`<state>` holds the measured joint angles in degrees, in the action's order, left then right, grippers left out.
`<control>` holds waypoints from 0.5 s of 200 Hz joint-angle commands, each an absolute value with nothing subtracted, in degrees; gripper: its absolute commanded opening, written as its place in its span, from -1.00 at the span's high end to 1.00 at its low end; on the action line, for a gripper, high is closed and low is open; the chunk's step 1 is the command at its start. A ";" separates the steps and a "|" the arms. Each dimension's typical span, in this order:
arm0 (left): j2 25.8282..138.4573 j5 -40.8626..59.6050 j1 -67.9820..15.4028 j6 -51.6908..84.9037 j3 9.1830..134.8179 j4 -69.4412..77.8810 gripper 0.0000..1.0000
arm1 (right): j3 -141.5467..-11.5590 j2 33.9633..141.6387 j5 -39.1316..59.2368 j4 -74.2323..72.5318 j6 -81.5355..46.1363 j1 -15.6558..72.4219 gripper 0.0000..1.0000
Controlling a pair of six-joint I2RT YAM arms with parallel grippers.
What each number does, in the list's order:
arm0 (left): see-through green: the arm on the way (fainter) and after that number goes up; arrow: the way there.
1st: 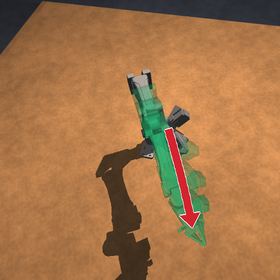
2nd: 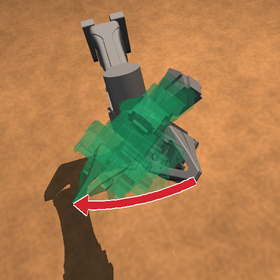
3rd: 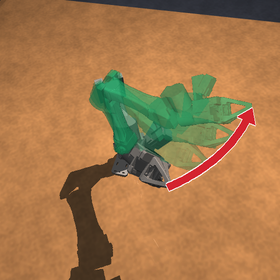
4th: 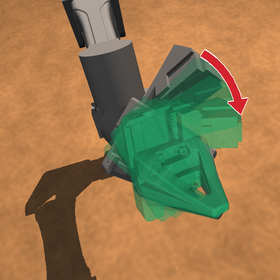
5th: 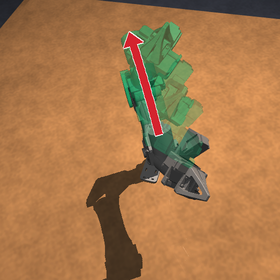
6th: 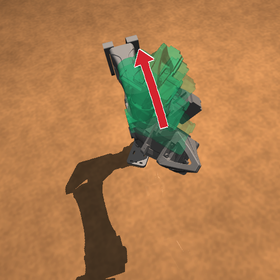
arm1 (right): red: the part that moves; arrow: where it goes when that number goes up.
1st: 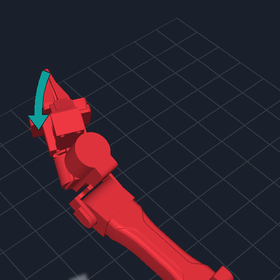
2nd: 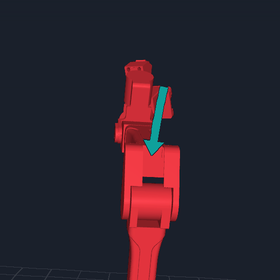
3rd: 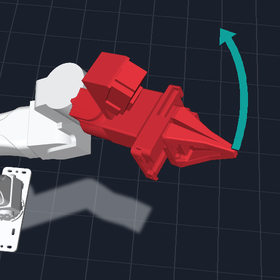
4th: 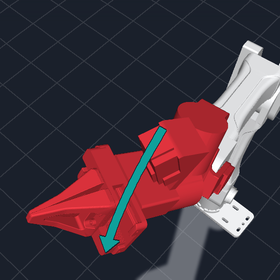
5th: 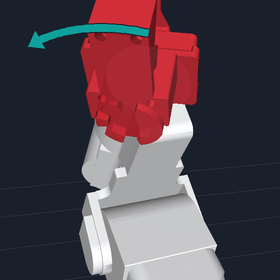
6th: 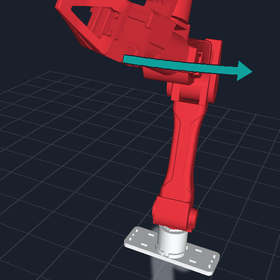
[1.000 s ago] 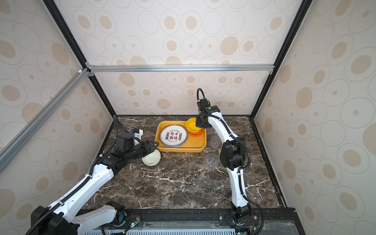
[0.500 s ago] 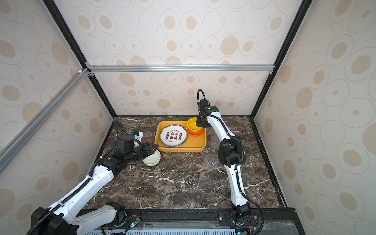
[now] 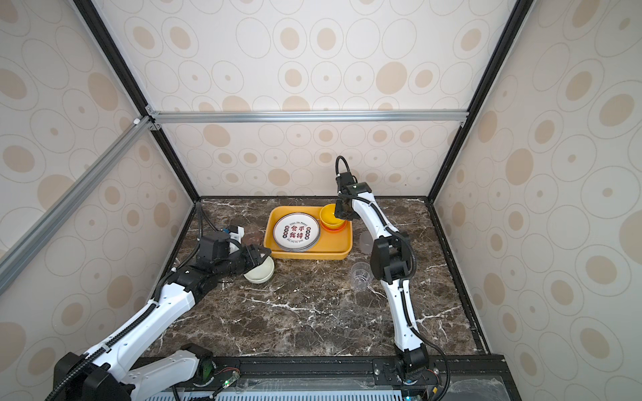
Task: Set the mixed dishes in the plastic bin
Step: 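Carry the yellow bowl with the right gripper over the bin, then lower the yellow bowl into the orange bowl and open the right gripper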
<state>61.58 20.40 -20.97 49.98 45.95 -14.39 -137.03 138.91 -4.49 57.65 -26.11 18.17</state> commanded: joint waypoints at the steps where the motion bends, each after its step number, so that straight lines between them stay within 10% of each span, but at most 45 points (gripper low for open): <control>1: 60.29 19.61 -21.22 50.53 45.77 -14.53 -0.06 | -139.97 140.60 -5.32 58.07 -26.63 17.92 0.89; 100: 60.73 19.56 -21.23 50.69 45.32 -14.28 -0.05 | -141.42 142.88 -5.36 58.09 -26.88 17.93 0.72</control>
